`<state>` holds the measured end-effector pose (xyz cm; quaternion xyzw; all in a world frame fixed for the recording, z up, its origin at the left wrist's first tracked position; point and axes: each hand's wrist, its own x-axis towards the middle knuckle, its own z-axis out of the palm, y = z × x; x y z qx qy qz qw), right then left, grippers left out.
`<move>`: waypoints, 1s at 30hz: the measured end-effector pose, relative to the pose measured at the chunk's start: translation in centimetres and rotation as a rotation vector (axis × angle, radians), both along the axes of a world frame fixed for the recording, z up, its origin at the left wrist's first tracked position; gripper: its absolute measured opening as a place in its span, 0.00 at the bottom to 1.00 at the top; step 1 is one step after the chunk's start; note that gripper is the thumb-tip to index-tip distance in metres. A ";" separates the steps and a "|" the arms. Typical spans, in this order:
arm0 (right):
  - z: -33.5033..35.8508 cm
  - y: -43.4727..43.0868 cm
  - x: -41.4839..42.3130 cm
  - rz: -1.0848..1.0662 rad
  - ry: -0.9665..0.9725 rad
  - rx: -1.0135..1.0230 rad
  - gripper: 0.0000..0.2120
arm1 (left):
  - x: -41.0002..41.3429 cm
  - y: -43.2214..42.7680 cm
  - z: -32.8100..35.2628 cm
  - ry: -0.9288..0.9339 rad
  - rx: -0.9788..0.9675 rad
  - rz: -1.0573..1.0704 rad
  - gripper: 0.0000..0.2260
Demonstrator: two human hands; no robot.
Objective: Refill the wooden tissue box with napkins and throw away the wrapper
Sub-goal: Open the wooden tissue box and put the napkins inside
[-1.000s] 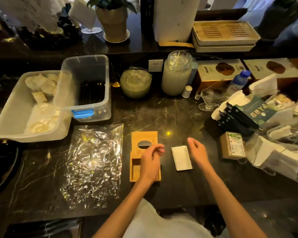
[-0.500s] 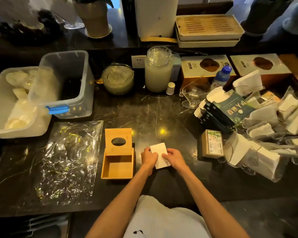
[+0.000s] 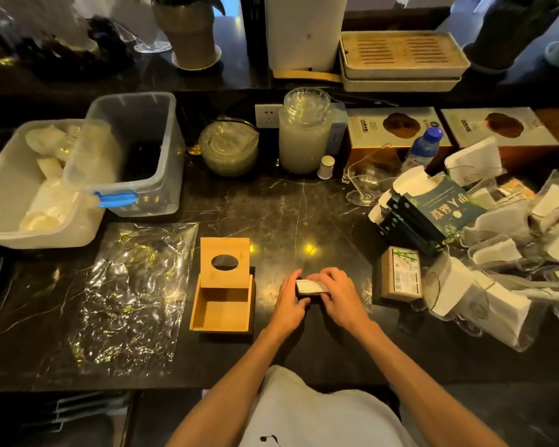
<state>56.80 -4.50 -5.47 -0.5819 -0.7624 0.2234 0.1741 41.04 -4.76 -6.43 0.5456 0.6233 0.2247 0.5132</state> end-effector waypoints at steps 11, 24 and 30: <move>-1.3 -1.8 -1.5 -0.491 0.695 -0.317 0.39 | 0.2 0.3 -0.6 0.024 0.084 -0.071 0.18; -0.9 -1.2 2.4 -0.438 0.746 -0.473 0.15 | -0.9 1.2 -0.1 -0.056 -0.065 -0.035 0.14; 3.0 -1.0 3.5 -0.332 0.967 -1.020 0.22 | -2.4 1.2 3.7 -0.292 -0.270 -0.044 0.12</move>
